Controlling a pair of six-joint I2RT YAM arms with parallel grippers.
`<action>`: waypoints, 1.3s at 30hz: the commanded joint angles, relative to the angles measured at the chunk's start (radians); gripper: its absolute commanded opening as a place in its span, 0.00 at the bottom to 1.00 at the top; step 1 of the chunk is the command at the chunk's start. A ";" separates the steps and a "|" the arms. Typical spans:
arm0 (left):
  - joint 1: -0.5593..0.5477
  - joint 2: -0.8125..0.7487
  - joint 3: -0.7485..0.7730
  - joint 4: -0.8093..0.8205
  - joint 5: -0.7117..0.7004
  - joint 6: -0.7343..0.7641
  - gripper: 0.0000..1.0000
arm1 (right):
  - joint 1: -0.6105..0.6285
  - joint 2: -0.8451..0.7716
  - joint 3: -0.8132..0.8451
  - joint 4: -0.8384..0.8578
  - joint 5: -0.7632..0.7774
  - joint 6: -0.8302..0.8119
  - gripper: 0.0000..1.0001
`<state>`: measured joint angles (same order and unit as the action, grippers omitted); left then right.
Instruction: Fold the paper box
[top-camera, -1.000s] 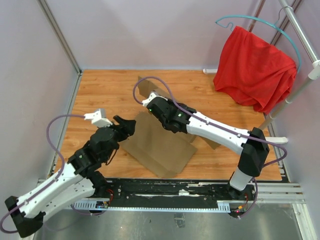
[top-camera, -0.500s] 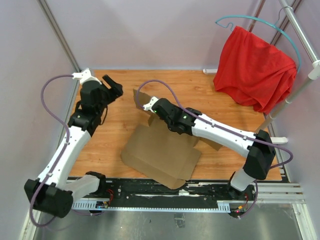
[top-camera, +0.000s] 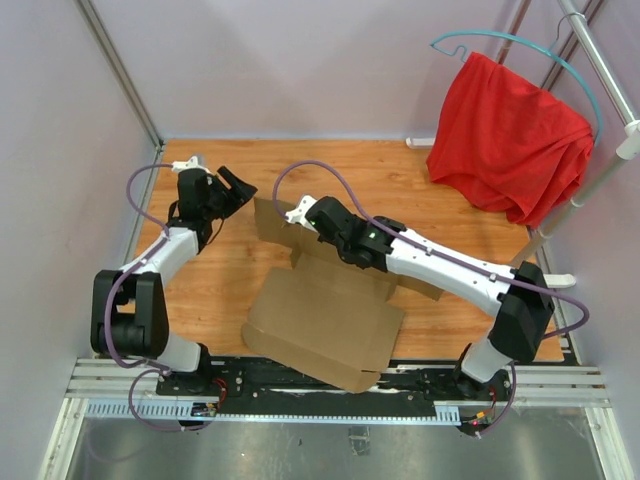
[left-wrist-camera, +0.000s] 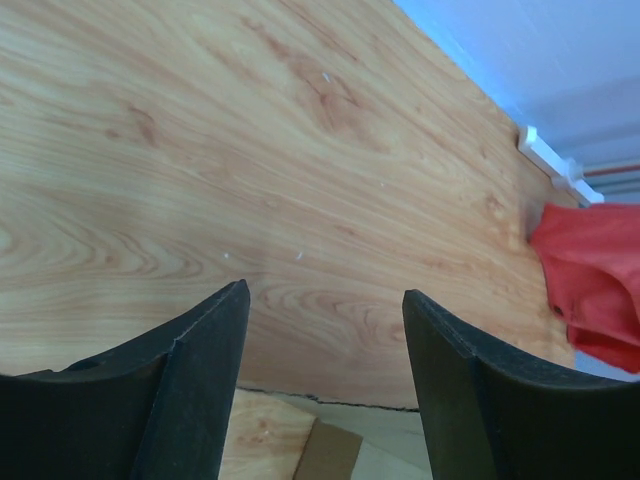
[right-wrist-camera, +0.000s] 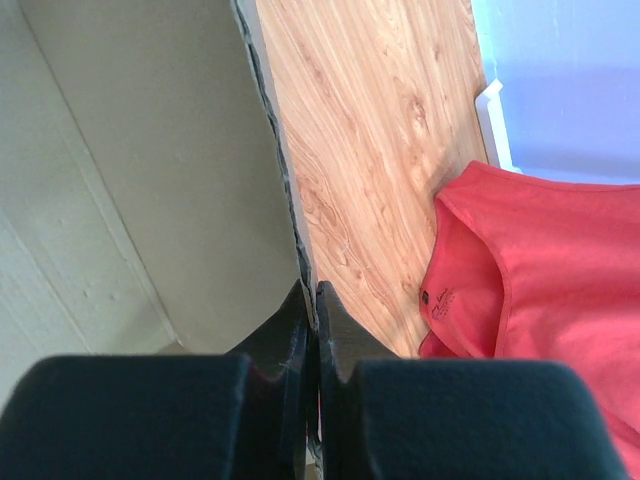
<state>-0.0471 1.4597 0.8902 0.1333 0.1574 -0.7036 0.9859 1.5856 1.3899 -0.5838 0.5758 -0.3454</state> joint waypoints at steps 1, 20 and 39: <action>0.009 -0.015 -0.083 0.215 0.114 -0.017 0.68 | -0.006 0.055 -0.021 -0.011 0.018 0.050 0.01; -0.003 -0.218 -0.376 0.352 0.202 0.022 0.65 | 0.119 0.197 -0.082 0.046 0.328 0.039 0.01; -0.004 -0.251 -0.410 0.456 0.104 0.009 0.66 | 0.133 -0.087 -0.313 0.517 0.494 -0.313 0.01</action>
<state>-0.0498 1.1152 0.4515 0.4744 0.2535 -0.6884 1.1065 1.5806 1.1915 -0.2787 1.0725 -0.5247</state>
